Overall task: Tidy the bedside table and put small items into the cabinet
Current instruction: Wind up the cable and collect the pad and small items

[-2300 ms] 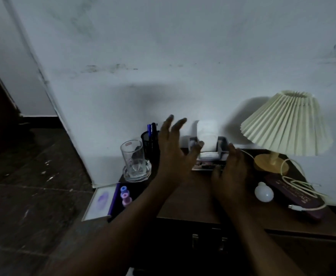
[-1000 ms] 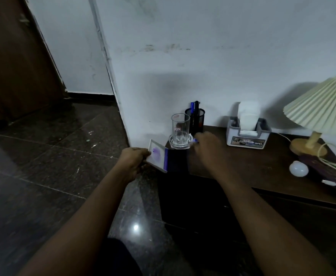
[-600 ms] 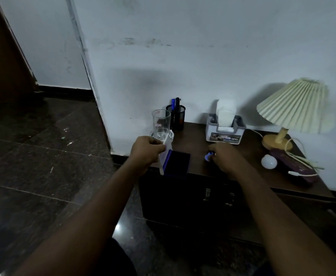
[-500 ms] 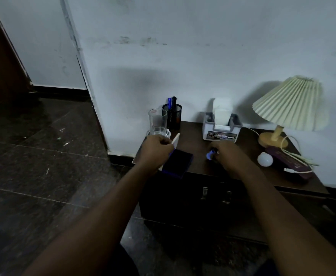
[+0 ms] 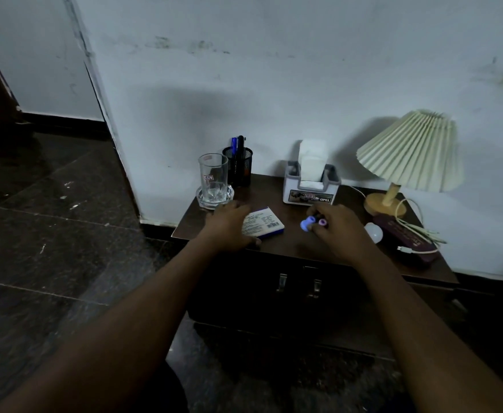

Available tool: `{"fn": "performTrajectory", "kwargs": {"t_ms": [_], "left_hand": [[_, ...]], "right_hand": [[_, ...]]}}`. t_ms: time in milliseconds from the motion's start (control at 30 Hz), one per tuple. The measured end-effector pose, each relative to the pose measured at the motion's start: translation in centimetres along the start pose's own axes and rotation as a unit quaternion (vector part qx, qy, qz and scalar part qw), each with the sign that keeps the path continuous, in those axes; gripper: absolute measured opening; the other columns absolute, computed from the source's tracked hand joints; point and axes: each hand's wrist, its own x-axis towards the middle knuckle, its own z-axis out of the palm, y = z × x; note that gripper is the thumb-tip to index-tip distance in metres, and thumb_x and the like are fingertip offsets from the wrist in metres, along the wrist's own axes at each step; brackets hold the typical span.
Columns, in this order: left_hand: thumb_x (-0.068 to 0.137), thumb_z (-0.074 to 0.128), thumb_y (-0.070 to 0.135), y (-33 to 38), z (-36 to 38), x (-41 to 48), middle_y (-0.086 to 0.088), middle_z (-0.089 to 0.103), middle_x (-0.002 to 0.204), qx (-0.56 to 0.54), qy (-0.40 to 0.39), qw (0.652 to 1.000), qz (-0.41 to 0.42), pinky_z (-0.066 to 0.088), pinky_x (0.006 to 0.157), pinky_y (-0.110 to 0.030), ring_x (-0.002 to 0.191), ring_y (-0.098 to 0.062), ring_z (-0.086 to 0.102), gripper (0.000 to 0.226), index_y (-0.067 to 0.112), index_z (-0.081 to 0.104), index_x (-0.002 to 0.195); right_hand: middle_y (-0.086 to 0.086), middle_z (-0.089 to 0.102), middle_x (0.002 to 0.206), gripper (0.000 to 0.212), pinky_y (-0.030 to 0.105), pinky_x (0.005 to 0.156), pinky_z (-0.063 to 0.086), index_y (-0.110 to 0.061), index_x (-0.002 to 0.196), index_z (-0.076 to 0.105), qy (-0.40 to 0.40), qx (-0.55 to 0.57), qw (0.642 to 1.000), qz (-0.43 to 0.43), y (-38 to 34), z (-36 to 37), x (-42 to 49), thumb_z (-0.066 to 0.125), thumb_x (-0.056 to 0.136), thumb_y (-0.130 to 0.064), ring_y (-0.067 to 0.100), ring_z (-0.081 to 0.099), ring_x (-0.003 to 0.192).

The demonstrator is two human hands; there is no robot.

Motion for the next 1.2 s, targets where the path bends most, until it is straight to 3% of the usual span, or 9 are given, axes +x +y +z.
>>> {"fn": "performTrajectory", "kwargs": {"t_ms": [133,267,433,567,733,833,967,1100,1200], "left_hand": [[0.072,0.091,0.036,-1.7,0.4,0.5,-0.005,0.051,0.150,-0.145,-0.022,0.989,-0.025,0.039,0.106,-0.028,0.136,-0.024,0.050,0.091,0.024,0.045,0.149],[0.071,0.093,0.022,-2.8,0.1,0.9,0.000,0.051,0.151,-0.211,-0.034,0.977,0.006,0.036,0.094,-0.009,0.126,-0.010,0.048,0.101,0.032,0.038,0.154],[0.069,0.092,0.007,-3.3,0.3,1.5,-0.007,0.046,0.156,-0.279,-0.059,0.958,0.022,0.043,0.108,-0.025,0.140,-0.019,0.046,0.112,0.029,0.028,0.159],[0.070,0.091,0.003,-3.7,0.5,1.6,-0.002,0.051,0.149,-0.301,-0.066,0.951,0.042,0.046,0.089,-0.006,0.126,-0.008,0.052,0.109,0.020,0.030,0.159],[0.069,0.094,0.026,-3.6,0.1,1.6,0.013,0.061,0.122,-0.269,-0.062,0.960,0.039,0.050,0.079,-0.006,0.104,0.003,0.061,0.094,0.024,0.045,0.150],[0.070,0.091,0.039,-3.3,-0.1,1.7,0.008,0.060,0.128,-0.264,-0.056,0.962,0.034,0.052,0.087,-0.019,0.112,-0.010,0.062,0.094,0.024,0.045,0.150],[0.070,0.093,0.032,-3.1,0.0,1.7,0.002,0.061,0.134,-0.255,-0.052,0.965,0.029,0.054,0.100,-0.034,0.118,-0.017,0.062,0.094,0.022,0.044,0.150],[0.073,0.092,0.025,-3.1,0.1,1.9,-0.003,0.057,0.144,-0.246,-0.055,0.968,0.013,0.051,0.107,-0.038,0.126,-0.020,0.059,0.095,0.022,0.041,0.153],[0.073,0.092,0.029,-3.0,0.2,1.9,-0.003,0.054,0.148,-0.222,-0.040,0.974,0.015,0.046,0.107,-0.031,0.130,-0.020,0.055,0.095,0.022,0.042,0.153]], "right_hand": [[-0.007,0.069,0.088,0.005,0.029,0.068,0.046,-0.023,0.089,0.067,0.011,0.030,0.999,-0.018,-1.2,0.9,0.3,0.070,0.088,-0.019,0.009,0.059,0.080],[-0.008,0.072,0.093,0.008,0.032,0.071,0.047,-0.025,0.098,0.070,0.005,0.056,0.997,-0.050,-3.4,2.8,0.9,0.070,0.091,-0.021,0.011,0.060,0.087],[-0.003,0.071,0.098,0.009,0.034,0.069,0.033,-0.022,0.104,0.068,-0.009,0.036,0.995,-0.092,-6.2,5.7,2.5,0.066,0.095,-0.022,0.021,0.051,0.093],[0.005,0.070,0.101,0.018,0.032,0.070,0.030,-0.021,0.112,0.069,-0.030,0.022,0.996,-0.081,-7.2,7.0,3.3,0.065,0.095,-0.017,0.024,0.050,0.098],[0.005,0.065,0.103,0.035,0.028,0.070,0.036,-0.024,0.125,0.065,-0.036,0.067,0.996,-0.046,-6.3,6.3,3.3,0.070,0.091,-0.016,0.021,0.057,0.096],[0.002,0.063,0.102,0.037,0.020,0.066,0.039,-0.022,0.122,0.062,-0.044,0.067,0.996,-0.033,-5.6,5.8,3.0,0.071,0.089,-0.010,0.018,0.060,0.092],[0.006,0.067,0.109,0.048,0.034,0.079,0.051,-0.026,0.131,0.056,-0.057,0.071,0.996,-0.022,-5.8,5.9,2.7,0.068,0.088,-0.007,0.020,0.061,0.095],[0.003,0.063,0.122,0.048,0.031,0.082,0.048,-0.033,0.141,0.050,-0.040,0.075,0.996,-0.026,-5.5,5.2,2.2,0.062,0.096,-0.020,0.016,0.059,0.101],[0.006,0.064,0.130,0.045,0.036,0.089,0.052,-0.028,0.141,0.051,-0.043,0.030,0.998,-0.024,-4.8,3.6,1.4,0.063,0.097,-0.031,0.021,0.061,0.107]]}}
